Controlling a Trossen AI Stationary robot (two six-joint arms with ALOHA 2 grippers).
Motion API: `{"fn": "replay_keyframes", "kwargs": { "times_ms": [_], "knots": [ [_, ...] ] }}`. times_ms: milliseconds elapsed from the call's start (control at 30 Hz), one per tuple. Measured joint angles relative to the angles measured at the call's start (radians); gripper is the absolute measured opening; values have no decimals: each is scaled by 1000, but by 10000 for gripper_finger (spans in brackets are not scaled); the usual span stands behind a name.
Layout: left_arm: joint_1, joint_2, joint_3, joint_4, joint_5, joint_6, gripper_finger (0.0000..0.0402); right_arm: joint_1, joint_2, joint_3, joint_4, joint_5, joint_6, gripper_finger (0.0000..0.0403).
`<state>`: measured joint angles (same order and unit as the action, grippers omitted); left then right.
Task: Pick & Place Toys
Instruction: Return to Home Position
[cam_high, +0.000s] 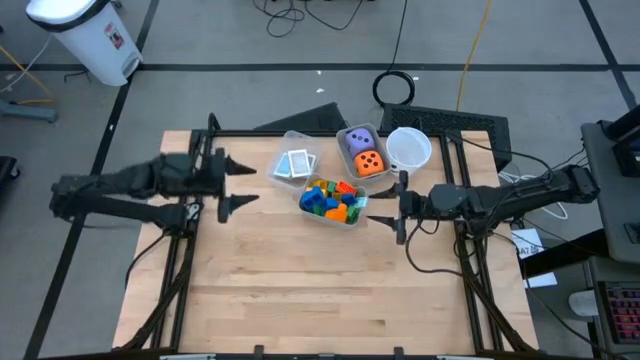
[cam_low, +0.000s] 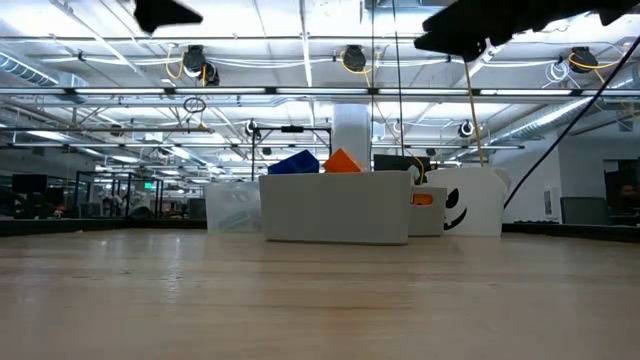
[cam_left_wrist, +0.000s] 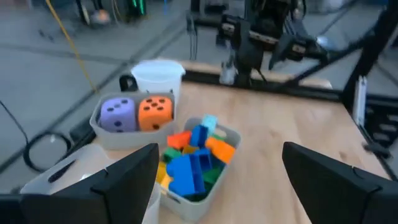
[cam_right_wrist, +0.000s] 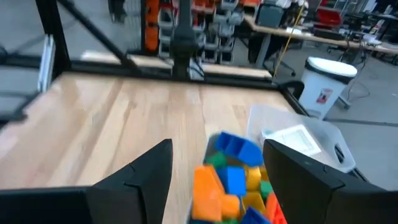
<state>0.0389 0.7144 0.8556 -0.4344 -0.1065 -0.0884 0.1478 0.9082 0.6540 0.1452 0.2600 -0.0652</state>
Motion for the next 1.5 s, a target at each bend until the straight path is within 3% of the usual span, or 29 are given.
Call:
{"fn": "replay_keyframes", "kwargs": {
  "times_ms": [100, 233, 500, 700, 1033, 1333, 1500],
  "knots": [
    [-1, -114, -246, 208, -9, 20, 349, 0, -20, 0, -61, 2, -30, 226],
    [18, -223, -488, 405, -15, -2, 349, 0, -58, 0, -79, 28, -1, 226],
    [28, -341, -734, 632, -18, -17, 349, -2, -155, -21, -112, 1, -14, 226],
    [28, -356, -798, 674, -25, -30, 349, -37, -258, -149, -44, -3, 0, 226],
    [35, -402, -802, 671, -26, 4, 349, -88, -530, -322, -45, -4, 57, 226],
    [40, -410, -832, 666, -41, -12, 349, -90, -738, -383, -152, -3, 58, 226],
    [40, -410, -840, 673, -39, -23, 349, -90, -844, -426, -173, -90, 53, 226]
  ]
}}
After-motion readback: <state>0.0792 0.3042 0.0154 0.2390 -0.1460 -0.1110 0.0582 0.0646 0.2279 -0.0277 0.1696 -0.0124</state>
